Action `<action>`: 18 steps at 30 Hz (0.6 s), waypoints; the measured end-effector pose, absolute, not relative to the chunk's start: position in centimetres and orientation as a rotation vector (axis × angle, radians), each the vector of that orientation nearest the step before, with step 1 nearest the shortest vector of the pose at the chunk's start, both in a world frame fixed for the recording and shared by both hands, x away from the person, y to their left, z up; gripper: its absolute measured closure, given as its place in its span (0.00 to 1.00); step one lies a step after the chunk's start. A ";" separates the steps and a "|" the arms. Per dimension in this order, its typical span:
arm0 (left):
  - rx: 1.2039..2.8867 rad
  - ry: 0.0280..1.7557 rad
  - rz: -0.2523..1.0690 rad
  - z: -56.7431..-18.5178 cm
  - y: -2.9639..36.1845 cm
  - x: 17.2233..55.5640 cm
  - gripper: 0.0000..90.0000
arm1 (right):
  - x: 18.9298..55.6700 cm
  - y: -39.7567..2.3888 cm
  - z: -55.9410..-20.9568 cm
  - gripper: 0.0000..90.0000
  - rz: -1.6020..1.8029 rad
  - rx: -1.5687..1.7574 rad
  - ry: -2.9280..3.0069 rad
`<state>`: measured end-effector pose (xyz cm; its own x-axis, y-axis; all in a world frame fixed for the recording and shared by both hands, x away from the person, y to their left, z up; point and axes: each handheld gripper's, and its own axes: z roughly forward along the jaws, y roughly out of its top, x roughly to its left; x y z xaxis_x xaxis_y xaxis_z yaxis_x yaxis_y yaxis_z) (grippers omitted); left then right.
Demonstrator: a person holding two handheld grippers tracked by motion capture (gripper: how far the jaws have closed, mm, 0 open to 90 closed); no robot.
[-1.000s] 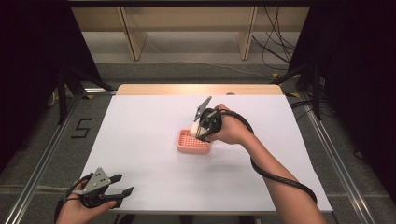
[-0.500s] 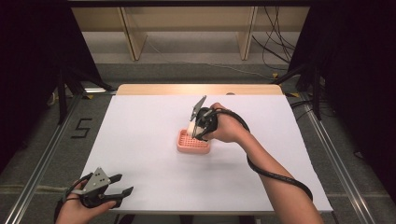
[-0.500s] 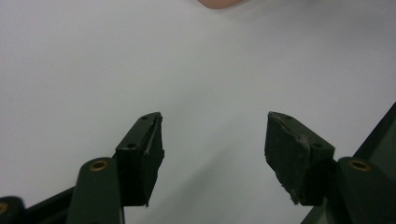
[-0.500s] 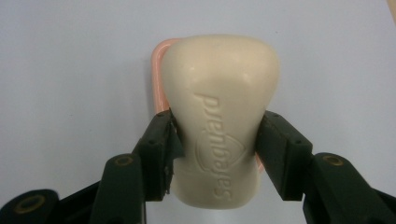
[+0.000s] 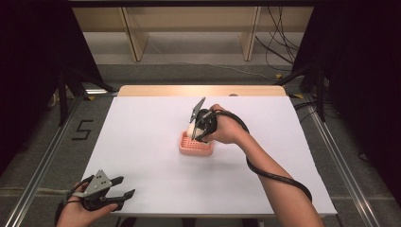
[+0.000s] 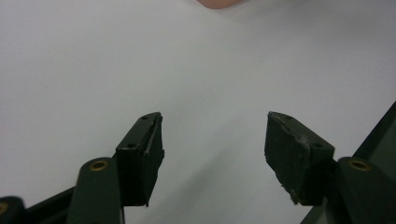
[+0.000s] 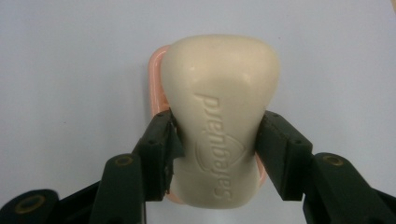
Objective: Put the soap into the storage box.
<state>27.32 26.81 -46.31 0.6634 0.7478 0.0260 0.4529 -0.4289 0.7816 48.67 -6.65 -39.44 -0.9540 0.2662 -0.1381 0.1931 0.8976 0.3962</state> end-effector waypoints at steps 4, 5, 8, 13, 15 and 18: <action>2.095 0.928 0.479 -46.3 26.8 27.3 0.41 | 48.8 -6.5 -39.9 0.55 0.565 0.355 2.880; 2.095 0.928 0.479 -46.3 26.8 27.3 0.41 | 48.9 -6.5 -39.9 0.55 0.552 0.363 2.877; 2.099 0.926 0.467 -46.3 26.8 27.3 0.41 | 49.0 -6.4 -40.1 0.55 0.546 0.345 2.876; 2.104 0.928 0.467 -46.3 26.8 27.3 0.41 | 49.1 -6.2 -40.4 0.55 0.523 0.337 2.862; 2.100 0.926 0.468 -46.3 26.8 27.3 0.41 | 49.1 -6.1 -40.6 0.55 0.529 0.343 2.864; 2.101 0.925 0.469 -46.3 26.8 27.3 0.41 | 49.2 -6.0 -41.0 0.55 0.520 0.340 2.868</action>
